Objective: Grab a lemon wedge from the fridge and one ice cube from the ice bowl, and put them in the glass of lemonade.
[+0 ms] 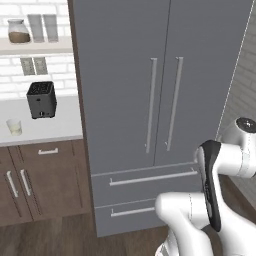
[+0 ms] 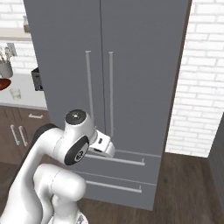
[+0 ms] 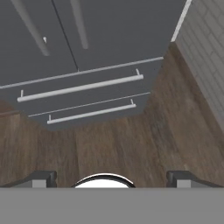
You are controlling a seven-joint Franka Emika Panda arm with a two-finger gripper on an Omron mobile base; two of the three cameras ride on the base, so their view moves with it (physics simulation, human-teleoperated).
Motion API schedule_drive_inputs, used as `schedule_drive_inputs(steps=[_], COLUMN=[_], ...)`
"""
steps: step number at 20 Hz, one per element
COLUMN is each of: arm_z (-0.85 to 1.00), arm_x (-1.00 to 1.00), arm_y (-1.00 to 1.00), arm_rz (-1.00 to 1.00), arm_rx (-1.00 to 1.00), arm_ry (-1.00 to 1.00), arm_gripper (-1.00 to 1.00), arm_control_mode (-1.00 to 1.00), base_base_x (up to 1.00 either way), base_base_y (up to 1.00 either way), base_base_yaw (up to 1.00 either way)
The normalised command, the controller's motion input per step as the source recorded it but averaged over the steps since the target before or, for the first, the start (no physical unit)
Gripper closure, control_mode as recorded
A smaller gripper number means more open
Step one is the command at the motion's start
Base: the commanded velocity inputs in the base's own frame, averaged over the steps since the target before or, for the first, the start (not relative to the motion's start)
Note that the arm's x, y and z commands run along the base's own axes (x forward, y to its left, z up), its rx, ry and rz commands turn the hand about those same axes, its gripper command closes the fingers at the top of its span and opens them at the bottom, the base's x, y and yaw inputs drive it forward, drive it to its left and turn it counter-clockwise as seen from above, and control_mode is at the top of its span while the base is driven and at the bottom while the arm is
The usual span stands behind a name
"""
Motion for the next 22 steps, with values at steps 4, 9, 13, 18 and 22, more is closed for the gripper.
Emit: schedule_drive_inputs(steps=[4,9,13,18,22], arm_z=[0.0,0.0,0.07,0.32,0.43], arm_x=[0.0,0.0,0.0,0.49,0.56], arm_y=[0.0,0.0,0.06,0.83,0.9], arm_rz=[0.0,0.0,0.0,0.0,0.0], arm_rx=[0.0,0.0,0.0,-0.13,-0.12], arm_ry=[0.0,0.0,-0.14,-0.32,-0.32], arm_gripper=[-1.0,-1.0,-1.0,-1.0,-1.0], arm_control_mode=[1.0,-1.0,-1.0,-1.0,-1.0], base_base_x=[0.05,0.0,0.0,0.0,0.0], base_base_y=[0.0,0.0,0.0,0.0,0.0], base_base_yaw=[0.0,0.0,0.0,0.0,0.0])
